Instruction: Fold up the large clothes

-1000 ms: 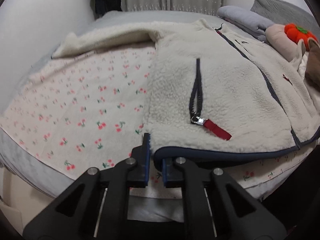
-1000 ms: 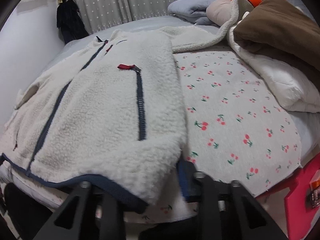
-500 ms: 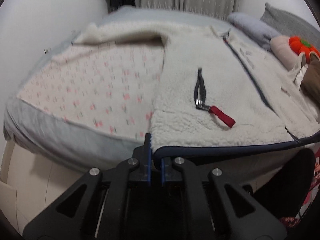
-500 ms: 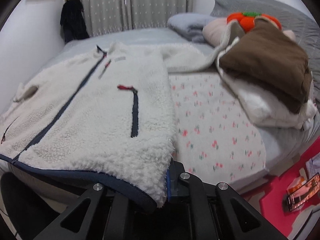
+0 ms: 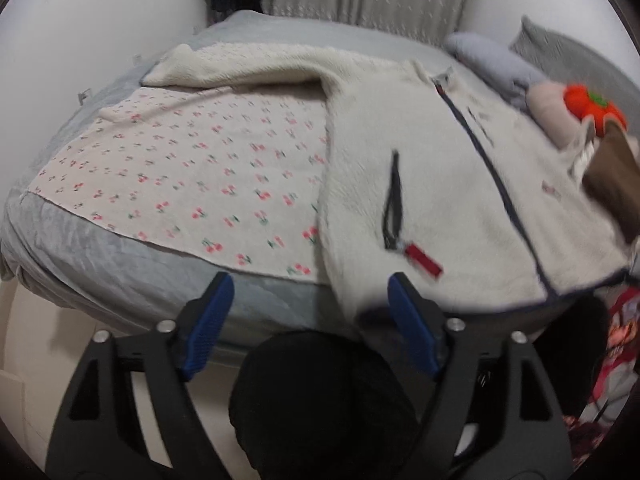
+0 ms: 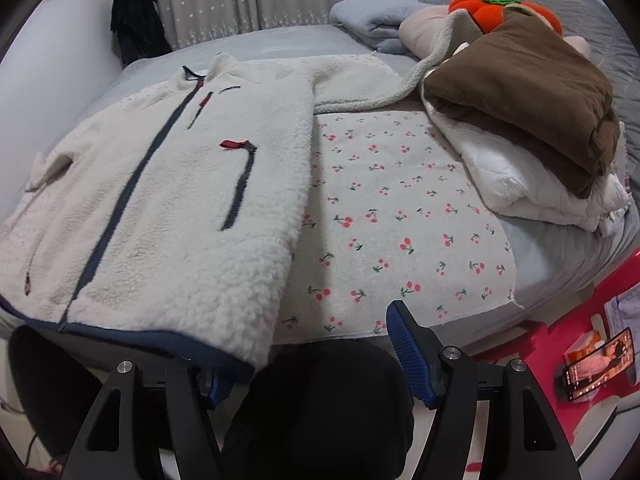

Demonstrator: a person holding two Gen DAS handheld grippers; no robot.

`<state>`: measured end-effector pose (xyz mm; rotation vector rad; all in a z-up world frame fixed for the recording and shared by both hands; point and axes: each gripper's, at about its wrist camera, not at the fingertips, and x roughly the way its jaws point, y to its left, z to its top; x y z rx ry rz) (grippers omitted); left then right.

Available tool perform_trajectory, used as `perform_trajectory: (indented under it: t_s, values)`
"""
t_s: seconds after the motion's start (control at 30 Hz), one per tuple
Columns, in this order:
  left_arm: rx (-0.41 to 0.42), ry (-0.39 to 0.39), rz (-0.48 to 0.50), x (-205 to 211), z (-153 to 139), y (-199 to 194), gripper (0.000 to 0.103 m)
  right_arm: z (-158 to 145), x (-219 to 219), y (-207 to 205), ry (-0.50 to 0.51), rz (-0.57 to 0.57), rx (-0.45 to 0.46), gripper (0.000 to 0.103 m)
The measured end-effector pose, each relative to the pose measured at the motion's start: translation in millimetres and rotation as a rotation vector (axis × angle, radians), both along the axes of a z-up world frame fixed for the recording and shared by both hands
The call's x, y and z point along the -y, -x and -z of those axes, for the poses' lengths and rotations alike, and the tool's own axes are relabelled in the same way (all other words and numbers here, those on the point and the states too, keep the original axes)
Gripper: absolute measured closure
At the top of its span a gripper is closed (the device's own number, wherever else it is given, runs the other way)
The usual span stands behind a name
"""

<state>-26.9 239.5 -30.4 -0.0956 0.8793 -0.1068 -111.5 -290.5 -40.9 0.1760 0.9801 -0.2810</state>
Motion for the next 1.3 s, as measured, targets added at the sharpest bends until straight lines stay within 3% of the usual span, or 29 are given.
perform_trajectory:
  t_s: [0.1,0.23,0.33,0.43,0.6,0.7,0.83,0.97,1.1,1.3]
  values:
    - [0.015,0.022,-0.087,-22.5,-8.0,-15.0,0.017,-8.7,-6.5,11.1,-0.019,-0.057,-0.017,0.031]
    - [0.039,-0.007,-0.156,-42.7,-11.9,-45.3,0.012,-26.1,-0.7,21.2,0.032,0.007,0.011,0.026]
    - [0.046,-0.044,-0.183,-51.2,-13.7,-82.6,0.01,-40.2,8.9,9.1,-0.033,0.029,0.078,0.022]
    - [0.024,-0.042,-0.207,-67.4,-14.0,-127.2,0.01,-45.6,8.3,-22.0,-0.066,0.015,0.117,0.021]
    - [0.041,-0.035,-0.245,-107.2,-19.6,-198.1,0.01,-35.6,-8.9,-81.7,-0.054,-0.053,0.101,0.02]
    - [0.023,-0.008,-0.317,-145.1,-13.9,-250.0,0.01,-24.4,-23.2,-116.4,-0.077,-0.09,0.083,0.02]
    - [0.014,0.086,-0.414,-193.6,6.3,-314.0,0.011,-10.2,-52.8,-164.6,-0.062,-0.161,0.056,0.02]
    - [-0.011,0.15,-0.462,-219.0,26.7,-365.7,0.018,0.3,-77.5,-205.7,-0.046,-0.227,0.028,0.02]
    - [0.001,0.275,-0.519,-244.4,48.2,-407.9,0.027,12.4,-102.9,-250.2,-0.029,-0.303,0.002,0.02]
    - [0.01,0.373,-0.665,-272.7,84.2,-441.5,0.056,30.2,-134.8,-292.6,-0.043,-0.391,-0.021,0.02]
